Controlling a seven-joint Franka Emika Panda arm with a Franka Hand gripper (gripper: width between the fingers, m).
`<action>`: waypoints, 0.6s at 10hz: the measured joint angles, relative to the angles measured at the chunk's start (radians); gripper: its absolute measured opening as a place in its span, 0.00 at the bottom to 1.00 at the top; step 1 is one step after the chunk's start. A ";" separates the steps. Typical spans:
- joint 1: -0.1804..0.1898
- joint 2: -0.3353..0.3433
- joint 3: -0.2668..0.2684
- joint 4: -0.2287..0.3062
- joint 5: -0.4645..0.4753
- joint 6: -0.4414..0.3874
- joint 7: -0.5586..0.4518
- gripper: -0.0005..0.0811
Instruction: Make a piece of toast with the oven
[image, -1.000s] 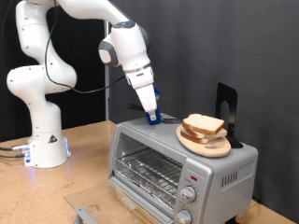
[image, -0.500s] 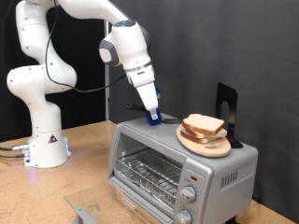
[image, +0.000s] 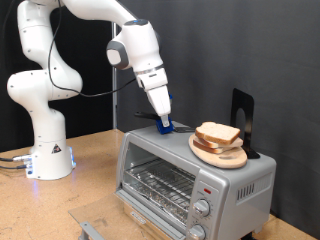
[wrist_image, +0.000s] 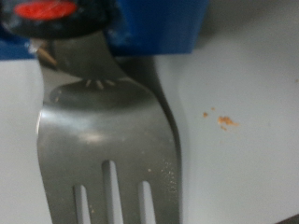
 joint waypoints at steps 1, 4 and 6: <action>-0.002 0.001 0.001 0.000 -0.001 -0.001 0.000 1.00; -0.005 0.012 0.001 0.000 -0.002 0.000 0.002 1.00; -0.007 0.024 0.001 0.000 -0.002 0.010 0.005 1.00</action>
